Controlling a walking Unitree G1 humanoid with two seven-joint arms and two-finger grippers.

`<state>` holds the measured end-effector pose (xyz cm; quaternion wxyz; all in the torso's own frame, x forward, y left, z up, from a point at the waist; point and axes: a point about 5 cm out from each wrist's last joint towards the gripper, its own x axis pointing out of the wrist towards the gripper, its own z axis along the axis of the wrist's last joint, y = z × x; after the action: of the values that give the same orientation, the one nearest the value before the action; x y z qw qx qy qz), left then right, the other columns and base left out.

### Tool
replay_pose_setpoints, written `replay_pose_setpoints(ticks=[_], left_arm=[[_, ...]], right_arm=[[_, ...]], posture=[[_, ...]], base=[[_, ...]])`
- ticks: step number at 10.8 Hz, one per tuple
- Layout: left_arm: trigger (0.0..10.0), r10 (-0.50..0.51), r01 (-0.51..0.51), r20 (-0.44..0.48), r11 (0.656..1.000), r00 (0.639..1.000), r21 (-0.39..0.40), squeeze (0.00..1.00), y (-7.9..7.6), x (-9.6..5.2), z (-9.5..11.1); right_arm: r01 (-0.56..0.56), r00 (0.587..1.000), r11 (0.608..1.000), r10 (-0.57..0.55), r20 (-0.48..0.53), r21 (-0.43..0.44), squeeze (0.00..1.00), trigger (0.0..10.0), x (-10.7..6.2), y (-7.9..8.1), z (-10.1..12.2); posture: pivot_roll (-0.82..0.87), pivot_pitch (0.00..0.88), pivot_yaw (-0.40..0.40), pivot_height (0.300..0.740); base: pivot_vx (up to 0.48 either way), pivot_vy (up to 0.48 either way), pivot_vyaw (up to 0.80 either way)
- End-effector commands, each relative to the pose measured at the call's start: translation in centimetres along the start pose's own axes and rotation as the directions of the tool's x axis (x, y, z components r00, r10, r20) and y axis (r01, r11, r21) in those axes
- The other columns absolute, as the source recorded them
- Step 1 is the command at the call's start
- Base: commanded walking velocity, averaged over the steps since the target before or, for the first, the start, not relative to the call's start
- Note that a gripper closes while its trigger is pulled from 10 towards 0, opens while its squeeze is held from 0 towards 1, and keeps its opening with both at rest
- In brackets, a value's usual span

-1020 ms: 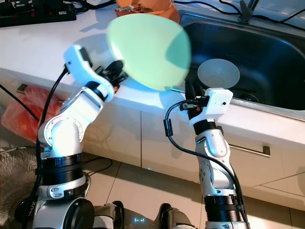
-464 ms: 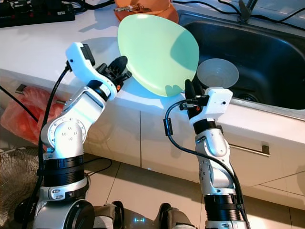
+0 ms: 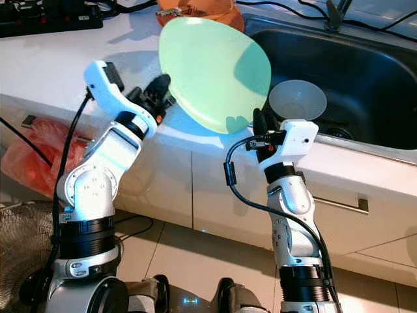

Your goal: Kitchen organization

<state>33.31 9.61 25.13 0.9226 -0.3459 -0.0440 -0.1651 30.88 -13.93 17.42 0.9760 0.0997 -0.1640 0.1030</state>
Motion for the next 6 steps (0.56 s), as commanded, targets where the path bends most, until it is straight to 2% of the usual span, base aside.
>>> replay_pose_setpoints(ticks=[1, 3, 4, 6], left_arm=[[0.0, -0.048, 0.05, 0.054, 0.997, 0.997, -0.05, 0.0, -1.2, -0.2, 0.1], [0.0, -0.055, 0.06, 0.085, 0.997, 0.995, -0.05, 0.0, -1.3, -0.2, 0.6], [10.0, -0.079, 0.089, 0.134, 0.994, 0.988, -0.068, 0.0, -1.6, -0.3, 1.1], [10.0, -0.11, 0.14, 0.214, 0.981, 0.971, -0.131, 0.0, -1.8, -0.5, 1.9]], right_arm=[[0.026, 1.0, 1.0, -0.026, -0.003, -0.002, 0.0, 10.0, -0.1, -0.6, -0.1], [0.029, 1.0, 1.0, -0.029, -0.002, -0.003, 0.0, 10.0, -0.1, -0.7, 0.0], [0.03, 1.0, 1.0, -0.03, -0.003, -0.001, 0.0, 10.0, -0.1, -0.7, -0.1], [0.03, 1.0, 1.0, -0.03, -0.003, 0.004, 0.0, 10.0, -0.1, -0.6, -0.1]], posture=[[0.11, 0.195, -0.062, 0.74], [0.1, 0.195, -0.063, 0.74], [0.1, 0.194, -0.063, 0.74], [0.1, 0.191, -0.063, 0.74]], base=[[0.0, 0.0, 0.0], [0.0, 0.0, 0.0], [0.0, 0.0, 0.0], [0.0, 0.0, 0.0]])
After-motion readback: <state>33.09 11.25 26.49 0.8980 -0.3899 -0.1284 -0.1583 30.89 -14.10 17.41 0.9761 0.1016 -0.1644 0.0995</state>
